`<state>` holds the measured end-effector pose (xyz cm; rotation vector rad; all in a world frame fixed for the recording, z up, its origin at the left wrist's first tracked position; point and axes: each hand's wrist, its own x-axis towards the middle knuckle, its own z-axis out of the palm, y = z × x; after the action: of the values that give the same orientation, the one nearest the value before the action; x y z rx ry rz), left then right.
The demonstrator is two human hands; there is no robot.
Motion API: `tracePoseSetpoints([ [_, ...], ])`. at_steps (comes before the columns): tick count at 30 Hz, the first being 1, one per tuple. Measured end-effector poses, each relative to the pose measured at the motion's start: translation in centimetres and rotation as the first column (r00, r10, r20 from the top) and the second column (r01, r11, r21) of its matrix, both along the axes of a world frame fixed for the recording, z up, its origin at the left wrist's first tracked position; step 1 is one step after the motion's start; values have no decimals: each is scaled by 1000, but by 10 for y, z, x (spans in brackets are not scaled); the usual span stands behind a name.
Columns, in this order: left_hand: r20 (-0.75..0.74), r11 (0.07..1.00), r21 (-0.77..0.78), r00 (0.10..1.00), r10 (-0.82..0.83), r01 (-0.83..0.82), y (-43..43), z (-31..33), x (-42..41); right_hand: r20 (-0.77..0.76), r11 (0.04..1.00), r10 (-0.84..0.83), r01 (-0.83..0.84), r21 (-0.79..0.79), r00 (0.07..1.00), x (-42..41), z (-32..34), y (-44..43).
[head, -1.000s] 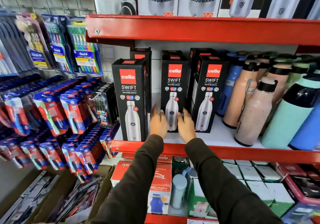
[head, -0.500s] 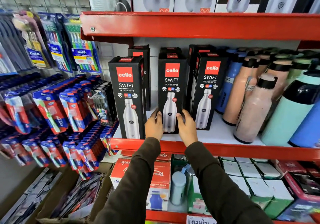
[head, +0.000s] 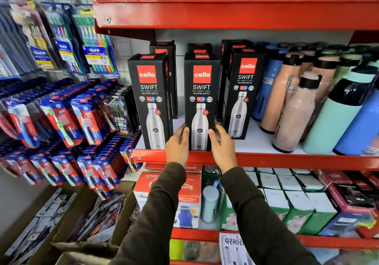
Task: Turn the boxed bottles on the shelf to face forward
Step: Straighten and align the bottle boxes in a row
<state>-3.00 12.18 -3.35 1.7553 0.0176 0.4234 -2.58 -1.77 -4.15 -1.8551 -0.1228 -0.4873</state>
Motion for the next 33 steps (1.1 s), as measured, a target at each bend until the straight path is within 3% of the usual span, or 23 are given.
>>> tracePoseSetpoints([
  [12,26,998,-49,999,38,-37,-5,-1,-5,-7,1000,29,-29,11,1000,-4,3,-3],
  [18,327,951,-152,894,306,-270,-35,-2,-16,95,991,-120,113,75,988,-4,7,-21],
  [22,499,974,-3,844,197,-226,-67,5,-20,145,960,-246,221,170,958,3,16,-52],
  [25,582,984,136,813,18,-119,-98,12,-17,113,961,-261,248,121,959,15,22,-76],
  [29,516,971,234,842,-159,41,-136,14,-2,32,978,-205,203,50,978,35,27,-101],
  [33,285,996,63,955,-79,64,-158,20,28,-17,996,-94,94,4,995,55,27,-113],
])
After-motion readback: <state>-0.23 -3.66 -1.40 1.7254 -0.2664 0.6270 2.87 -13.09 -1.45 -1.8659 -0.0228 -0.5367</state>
